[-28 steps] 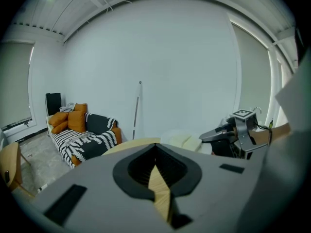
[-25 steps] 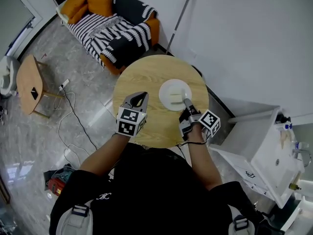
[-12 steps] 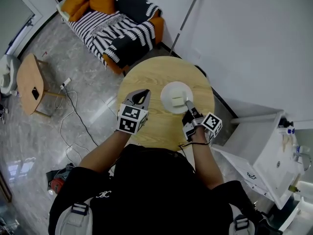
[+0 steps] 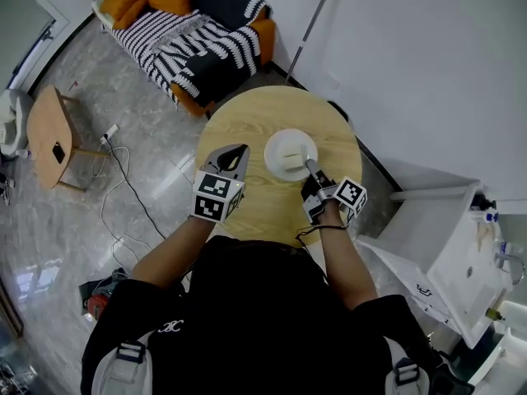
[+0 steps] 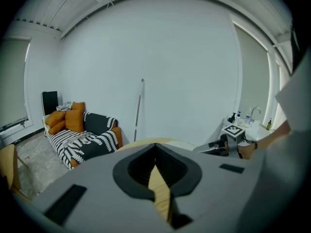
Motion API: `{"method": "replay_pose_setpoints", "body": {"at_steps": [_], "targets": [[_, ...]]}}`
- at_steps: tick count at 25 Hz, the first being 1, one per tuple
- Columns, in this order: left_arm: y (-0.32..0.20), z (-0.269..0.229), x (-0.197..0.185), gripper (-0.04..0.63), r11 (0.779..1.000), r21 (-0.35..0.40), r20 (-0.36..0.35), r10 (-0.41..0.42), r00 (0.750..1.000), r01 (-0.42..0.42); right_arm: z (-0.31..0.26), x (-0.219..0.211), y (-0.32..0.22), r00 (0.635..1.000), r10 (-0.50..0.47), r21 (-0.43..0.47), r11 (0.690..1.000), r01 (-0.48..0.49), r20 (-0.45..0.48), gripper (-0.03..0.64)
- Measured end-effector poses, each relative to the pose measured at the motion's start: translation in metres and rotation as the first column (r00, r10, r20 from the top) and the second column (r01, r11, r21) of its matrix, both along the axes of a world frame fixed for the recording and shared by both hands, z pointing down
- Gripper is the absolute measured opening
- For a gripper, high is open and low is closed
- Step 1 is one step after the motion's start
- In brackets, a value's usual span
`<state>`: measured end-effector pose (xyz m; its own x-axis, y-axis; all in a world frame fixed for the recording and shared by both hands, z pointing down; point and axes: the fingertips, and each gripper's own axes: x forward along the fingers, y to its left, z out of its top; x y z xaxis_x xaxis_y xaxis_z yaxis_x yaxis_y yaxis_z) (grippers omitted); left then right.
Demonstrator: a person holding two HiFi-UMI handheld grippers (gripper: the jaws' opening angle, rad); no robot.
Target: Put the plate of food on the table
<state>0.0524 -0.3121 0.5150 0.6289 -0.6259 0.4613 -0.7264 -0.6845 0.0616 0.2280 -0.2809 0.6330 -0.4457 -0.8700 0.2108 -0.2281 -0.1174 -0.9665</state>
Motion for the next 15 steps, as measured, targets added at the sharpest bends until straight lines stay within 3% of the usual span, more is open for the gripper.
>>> {"method": "replay_pose_setpoints", "body": {"at_steps": [15], "targets": [[0.013,0.003,-0.012,0.008,0.999,-0.016,0.019,-0.039,0.999,0.039,0.054,-0.005,0.011,0.998,-0.063,-0.032,0.997,0.063,-0.006,0.018]]}}
